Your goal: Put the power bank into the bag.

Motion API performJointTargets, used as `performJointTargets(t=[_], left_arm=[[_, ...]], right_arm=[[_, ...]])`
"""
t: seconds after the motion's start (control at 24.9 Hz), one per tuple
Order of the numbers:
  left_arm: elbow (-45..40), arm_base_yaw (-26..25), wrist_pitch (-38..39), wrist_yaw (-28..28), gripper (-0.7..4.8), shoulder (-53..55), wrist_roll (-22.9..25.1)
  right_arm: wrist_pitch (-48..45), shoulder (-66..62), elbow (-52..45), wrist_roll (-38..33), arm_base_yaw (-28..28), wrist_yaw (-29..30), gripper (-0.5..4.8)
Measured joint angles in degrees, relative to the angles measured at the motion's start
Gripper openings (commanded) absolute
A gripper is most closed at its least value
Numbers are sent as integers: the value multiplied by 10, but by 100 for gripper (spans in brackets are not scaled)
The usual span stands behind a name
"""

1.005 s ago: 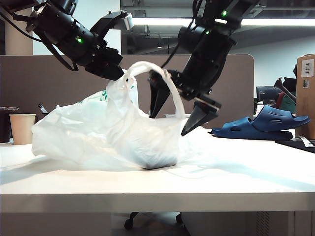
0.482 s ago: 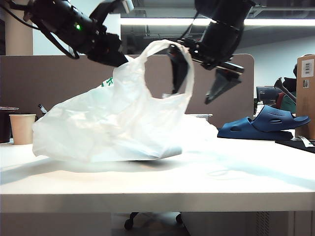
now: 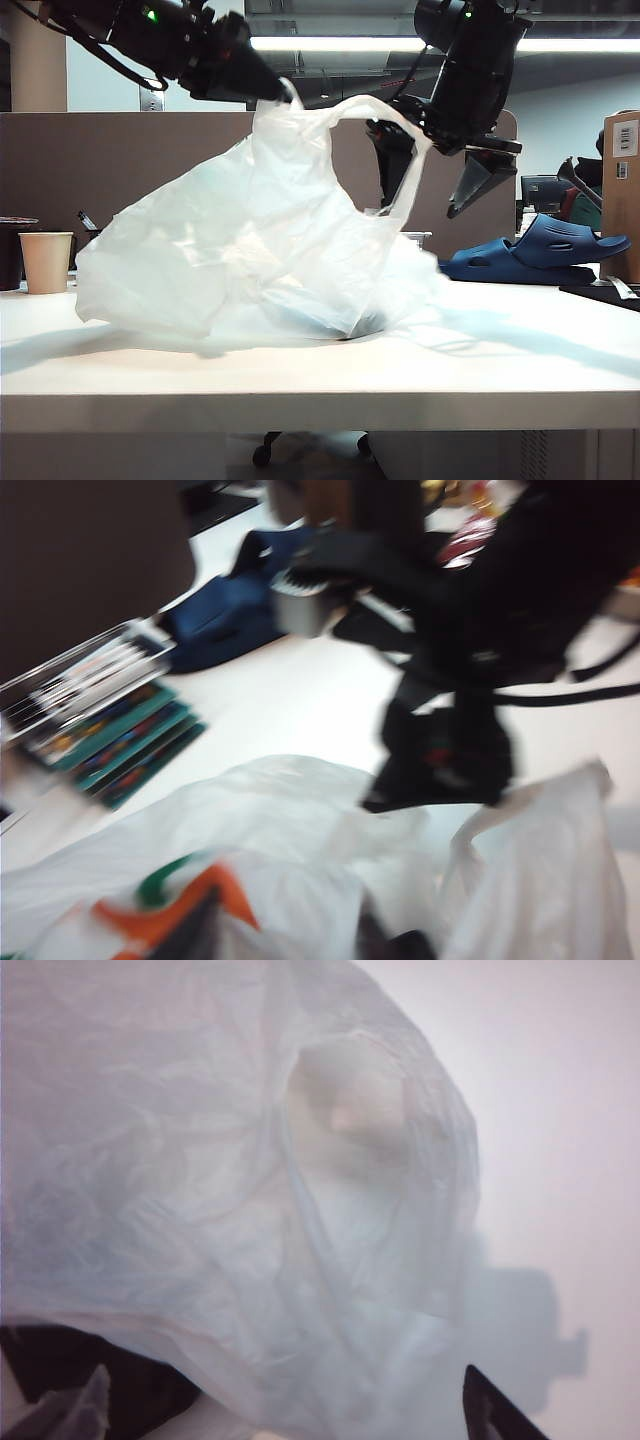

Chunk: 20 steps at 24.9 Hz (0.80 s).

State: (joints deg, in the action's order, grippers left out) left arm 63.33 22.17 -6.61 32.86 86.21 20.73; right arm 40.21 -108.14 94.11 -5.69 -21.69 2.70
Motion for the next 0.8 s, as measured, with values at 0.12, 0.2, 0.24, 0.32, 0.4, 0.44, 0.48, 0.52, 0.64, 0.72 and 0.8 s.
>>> performJointTargets(t=[0.12, 0.2, 0.24, 0.32, 0.4, 0.44, 0.48, 0.52, 0.64, 0.72, 0.8], left_arm=[[0, 0, -1, 26, 306, -7, -1], [0, 0, 0, 28, 319, -11, -6], [0, 0, -1, 28, 319, -13, -8], [0, 0, 0, 28, 320, -19, -11], [0, 0, -1, 16, 319, -31, -11], [0, 0, 0, -10, 319, -39, -11], [0, 0, 0, -32, 319, -43, -11], [0, 0, 0, -55, 319, -47, -11], [0, 0, 0, -189, 318, -64, -11], [0, -1, 0, -283, 318, -81, -8], [0, -3, 0, -327, 314, -94, 6]], right_arm=[[-10, -3, 0, 0, 3, -6, 479], [-21, -9, 0, 0, 5, -16, 479], [-24, -11, 0, 0, 7, -19, 479], [-24, -14, 0, 0, 12, -24, 479], [-24, -12, 0, 0, 23, -34, 454], [-20, -7, 0, -1, 35, -41, 436], [-17, -3, 0, -1, 41, -42, 415], [-14, 1, 0, -2, 47, -42, 394], [7, 23, 0, -2, 69, -42, 232], [20, 42, 0, -2, 79, -41, 180], [24, 56, 0, -2, 85, -41, 128]])
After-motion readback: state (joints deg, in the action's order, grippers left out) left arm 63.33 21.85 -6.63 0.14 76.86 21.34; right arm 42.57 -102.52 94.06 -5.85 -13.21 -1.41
